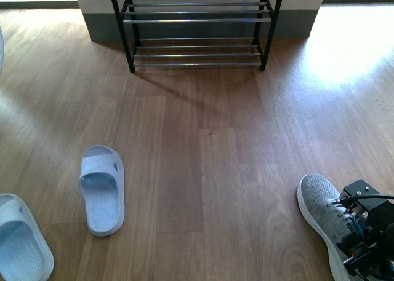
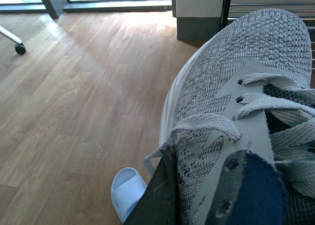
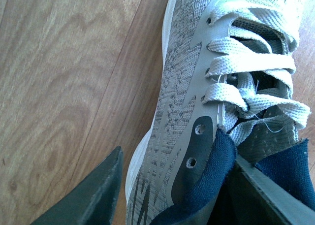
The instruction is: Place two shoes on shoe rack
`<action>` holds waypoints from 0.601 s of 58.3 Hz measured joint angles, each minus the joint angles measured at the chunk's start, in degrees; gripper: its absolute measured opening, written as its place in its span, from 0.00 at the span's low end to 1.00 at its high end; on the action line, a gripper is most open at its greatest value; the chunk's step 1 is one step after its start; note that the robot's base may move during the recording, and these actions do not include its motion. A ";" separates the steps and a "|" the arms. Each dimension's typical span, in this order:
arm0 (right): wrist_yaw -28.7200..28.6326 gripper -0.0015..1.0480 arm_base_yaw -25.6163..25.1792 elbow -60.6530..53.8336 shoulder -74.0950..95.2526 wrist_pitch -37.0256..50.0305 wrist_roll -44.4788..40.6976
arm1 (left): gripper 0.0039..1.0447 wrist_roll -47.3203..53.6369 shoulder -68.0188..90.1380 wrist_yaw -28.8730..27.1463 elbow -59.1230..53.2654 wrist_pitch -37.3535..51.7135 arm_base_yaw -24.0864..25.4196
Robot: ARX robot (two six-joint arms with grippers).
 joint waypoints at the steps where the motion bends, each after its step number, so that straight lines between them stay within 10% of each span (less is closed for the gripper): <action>1: 0.17 0.50 0.02 0.02 0.20 0.26 0.02 | 0.01 0.00 0.00 0.00 0.00 0.00 0.00; 22: 2.34 0.02 0.61 1.11 2.08 2.34 1.53 | 0.01 0.00 0.00 0.00 0.00 0.00 0.00; 35: 3.52 0.01 1.97 -1.01 0.74 4.74 4.61 | 0.01 0.00 0.00 0.00 0.00 0.00 0.00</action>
